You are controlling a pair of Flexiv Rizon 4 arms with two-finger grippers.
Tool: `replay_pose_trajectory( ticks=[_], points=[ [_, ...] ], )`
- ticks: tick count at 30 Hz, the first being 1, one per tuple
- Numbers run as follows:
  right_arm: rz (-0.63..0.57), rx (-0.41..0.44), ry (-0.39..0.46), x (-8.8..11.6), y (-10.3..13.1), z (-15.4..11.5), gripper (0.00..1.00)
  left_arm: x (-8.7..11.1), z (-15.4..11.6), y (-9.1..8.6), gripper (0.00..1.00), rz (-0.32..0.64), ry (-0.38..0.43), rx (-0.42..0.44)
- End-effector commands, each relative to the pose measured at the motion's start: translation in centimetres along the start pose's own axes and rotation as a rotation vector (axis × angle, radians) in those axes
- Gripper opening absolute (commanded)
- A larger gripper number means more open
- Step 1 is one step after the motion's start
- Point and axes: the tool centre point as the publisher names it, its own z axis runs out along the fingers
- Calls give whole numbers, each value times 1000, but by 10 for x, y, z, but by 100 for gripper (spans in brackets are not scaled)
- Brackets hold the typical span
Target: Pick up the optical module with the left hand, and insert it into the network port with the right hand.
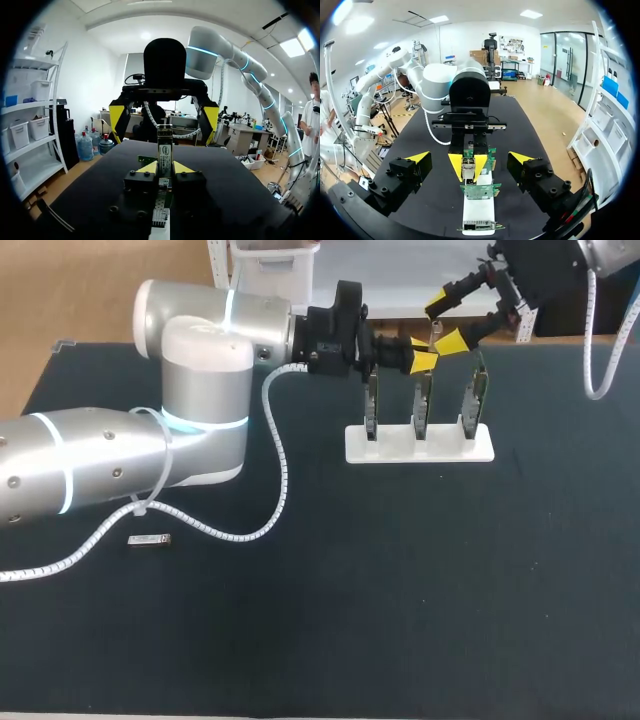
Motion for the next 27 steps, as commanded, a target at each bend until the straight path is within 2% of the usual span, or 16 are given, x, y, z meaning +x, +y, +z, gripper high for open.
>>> replay_pose_trajectory(
  ticks=[1,2,24,25,26,27],
  points=[
    [1,15,0,0,3,0,6,-1,-1,-1,0,-3,5,-2],
    [1,16,0,0,3,0,0,-1,-1,-1,0,-3,5,-2],
    [15,25,4,3,1,0,0,-1,-1,-1,0,-3,5,-2],
    [16,25,4,3,1,0,0,-1,-1,-1,3,-3,5,-2],
    [16,25,4,4,1,0,0,-1,-1,-1,85,-3,5,-2],
    [16,25,4,4,1,0,0,-1,-1,-1,100,-3,5,-2]
  ],
)
